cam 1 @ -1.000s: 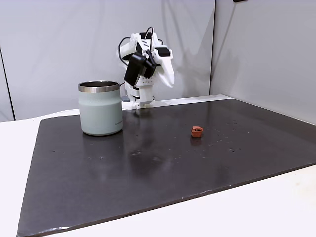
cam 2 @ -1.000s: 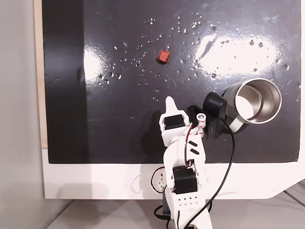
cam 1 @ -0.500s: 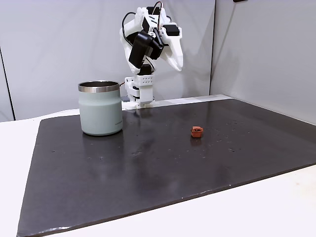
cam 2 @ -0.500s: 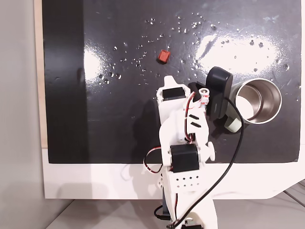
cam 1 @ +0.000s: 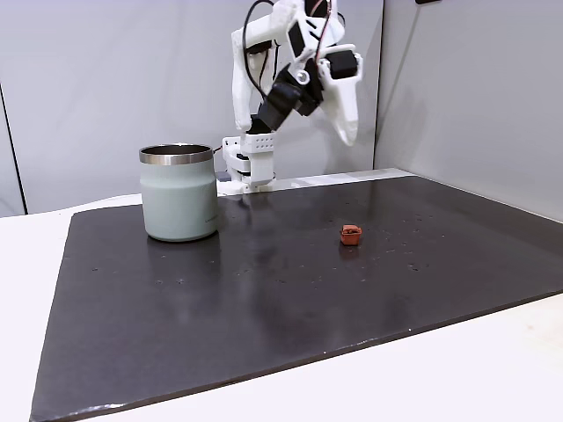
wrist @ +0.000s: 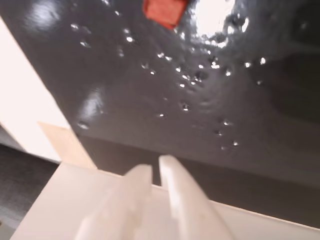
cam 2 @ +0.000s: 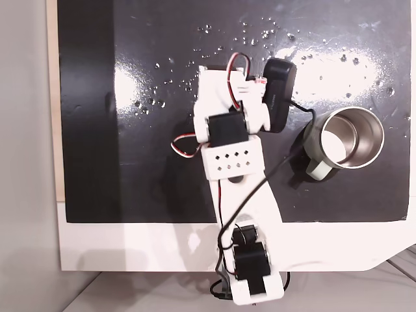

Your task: Grasp a cube and put it in the cup.

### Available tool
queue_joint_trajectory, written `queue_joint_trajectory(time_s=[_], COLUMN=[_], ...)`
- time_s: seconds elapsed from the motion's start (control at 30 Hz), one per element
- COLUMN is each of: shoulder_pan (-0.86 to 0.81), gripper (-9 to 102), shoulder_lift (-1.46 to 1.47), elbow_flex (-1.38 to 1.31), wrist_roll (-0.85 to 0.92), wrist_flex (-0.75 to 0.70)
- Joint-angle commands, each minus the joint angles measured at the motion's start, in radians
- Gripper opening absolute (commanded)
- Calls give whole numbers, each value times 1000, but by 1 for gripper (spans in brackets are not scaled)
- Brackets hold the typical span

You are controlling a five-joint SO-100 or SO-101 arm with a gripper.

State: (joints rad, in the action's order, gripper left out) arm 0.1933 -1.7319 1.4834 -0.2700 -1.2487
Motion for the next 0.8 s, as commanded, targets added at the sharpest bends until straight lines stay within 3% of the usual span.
queue_joint_trajectory(time_s=[0.0, 0.3, 0.67, 0.77], shoulder_pan=[5, -43, -94, -95], gripper=[0, 0, 0, 10], shoulder_lift=[69, 336, 433, 434], elbow_flex=[-146, -416, -472, -472], wrist_roll=[-29, -92, -118, -118], wrist_flex=[-35, -164, -181, -181])
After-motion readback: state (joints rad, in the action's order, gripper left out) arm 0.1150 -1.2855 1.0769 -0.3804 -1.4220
